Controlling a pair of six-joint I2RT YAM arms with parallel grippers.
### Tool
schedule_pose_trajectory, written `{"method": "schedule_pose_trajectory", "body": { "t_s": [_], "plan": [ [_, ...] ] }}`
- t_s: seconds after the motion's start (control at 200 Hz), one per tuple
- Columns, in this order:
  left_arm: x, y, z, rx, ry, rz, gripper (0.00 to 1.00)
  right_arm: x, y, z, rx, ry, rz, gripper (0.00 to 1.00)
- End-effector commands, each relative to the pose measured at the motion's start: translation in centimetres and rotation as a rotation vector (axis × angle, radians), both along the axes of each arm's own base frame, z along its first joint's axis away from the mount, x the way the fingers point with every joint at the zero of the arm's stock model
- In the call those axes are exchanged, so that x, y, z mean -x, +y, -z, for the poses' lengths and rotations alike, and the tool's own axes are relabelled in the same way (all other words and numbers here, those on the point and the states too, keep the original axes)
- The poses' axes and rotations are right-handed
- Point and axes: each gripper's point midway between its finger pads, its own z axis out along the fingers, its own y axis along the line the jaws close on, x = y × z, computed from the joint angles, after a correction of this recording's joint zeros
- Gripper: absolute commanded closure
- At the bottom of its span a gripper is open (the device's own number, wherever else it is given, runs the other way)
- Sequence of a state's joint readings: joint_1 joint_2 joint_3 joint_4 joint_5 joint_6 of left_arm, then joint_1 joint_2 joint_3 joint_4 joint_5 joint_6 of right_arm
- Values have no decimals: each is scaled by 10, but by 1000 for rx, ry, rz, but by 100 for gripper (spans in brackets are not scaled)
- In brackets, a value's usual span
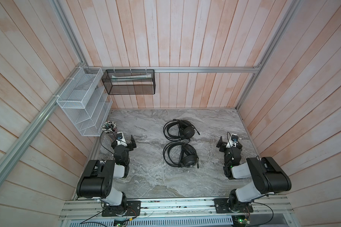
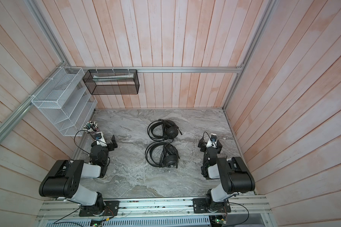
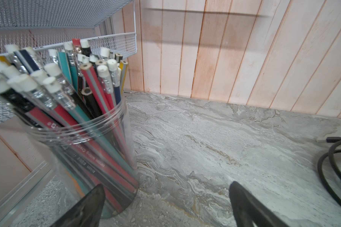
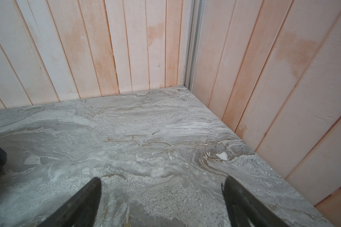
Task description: Wrap the headphones
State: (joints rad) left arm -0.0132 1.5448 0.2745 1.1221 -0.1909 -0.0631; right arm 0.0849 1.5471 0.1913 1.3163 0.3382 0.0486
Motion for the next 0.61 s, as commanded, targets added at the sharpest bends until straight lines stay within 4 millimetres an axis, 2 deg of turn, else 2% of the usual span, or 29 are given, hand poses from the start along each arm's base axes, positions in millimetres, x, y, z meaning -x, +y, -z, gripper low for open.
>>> {"method": "schedule_pose_trajectory", "body": {
  "t_s": [0.0,0.6],
  "plan": [
    [-1,-1,-5,-11,-17,6,2,-3,1,-9,-1,-33,-4,2],
    [-1,-1,-5,-11,-16,6,2,-4,1,-8,-1,-30,-9,3]
  ]
}}
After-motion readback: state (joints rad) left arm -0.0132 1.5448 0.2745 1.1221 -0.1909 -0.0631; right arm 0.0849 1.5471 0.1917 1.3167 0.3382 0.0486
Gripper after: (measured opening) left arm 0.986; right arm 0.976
